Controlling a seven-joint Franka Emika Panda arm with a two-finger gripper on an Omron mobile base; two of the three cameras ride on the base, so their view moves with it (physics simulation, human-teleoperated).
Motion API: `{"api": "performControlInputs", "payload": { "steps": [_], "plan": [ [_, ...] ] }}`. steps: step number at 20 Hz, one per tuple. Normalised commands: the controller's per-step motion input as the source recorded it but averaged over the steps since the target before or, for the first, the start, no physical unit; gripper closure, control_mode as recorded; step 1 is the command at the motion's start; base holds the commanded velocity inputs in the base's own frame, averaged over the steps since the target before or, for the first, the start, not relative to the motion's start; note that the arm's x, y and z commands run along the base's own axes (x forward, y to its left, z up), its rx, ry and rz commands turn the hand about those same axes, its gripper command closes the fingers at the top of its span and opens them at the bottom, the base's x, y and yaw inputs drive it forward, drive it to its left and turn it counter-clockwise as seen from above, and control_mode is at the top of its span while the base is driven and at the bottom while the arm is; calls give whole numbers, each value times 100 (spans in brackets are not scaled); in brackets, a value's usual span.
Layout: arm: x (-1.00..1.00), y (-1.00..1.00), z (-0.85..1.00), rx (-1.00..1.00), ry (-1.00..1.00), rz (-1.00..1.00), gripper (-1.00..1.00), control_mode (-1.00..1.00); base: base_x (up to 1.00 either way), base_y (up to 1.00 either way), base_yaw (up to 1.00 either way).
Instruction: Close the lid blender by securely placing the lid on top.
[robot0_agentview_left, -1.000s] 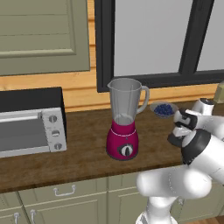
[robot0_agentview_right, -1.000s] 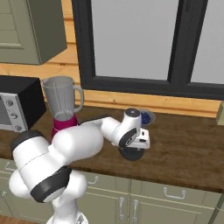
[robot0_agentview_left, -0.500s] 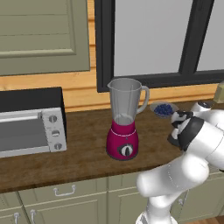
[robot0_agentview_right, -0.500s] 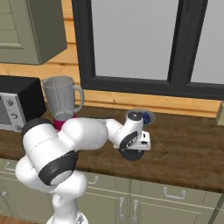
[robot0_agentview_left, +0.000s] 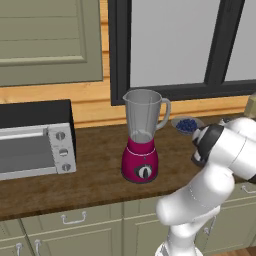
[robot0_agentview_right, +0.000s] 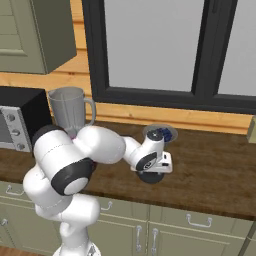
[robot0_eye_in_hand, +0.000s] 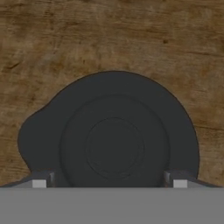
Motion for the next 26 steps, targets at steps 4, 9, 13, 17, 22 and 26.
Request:
{"api": "performControlInputs", "payload": {
  "steps": [4, 9, 13, 17, 22, 26],
  "plan": [
    [15, 0, -13, 0, 0, 1, -100, -100, 0, 0, 0],
    [13, 0, -11, 0, 0, 1, -100, -100, 0, 0, 0],
    [11, 0, -14, 0, 0, 0, -100, -100, 0, 0, 0],
    [6, 4, -18, 0, 0, 0, -100, -100, 0, 0, 0],
    [1, 19, -26, 0, 0, 0, 100, -100, 0, 0, 0],
    [0, 9, -8, 0, 0, 0, 100, -100, 0, 0, 0]
  ]
}}
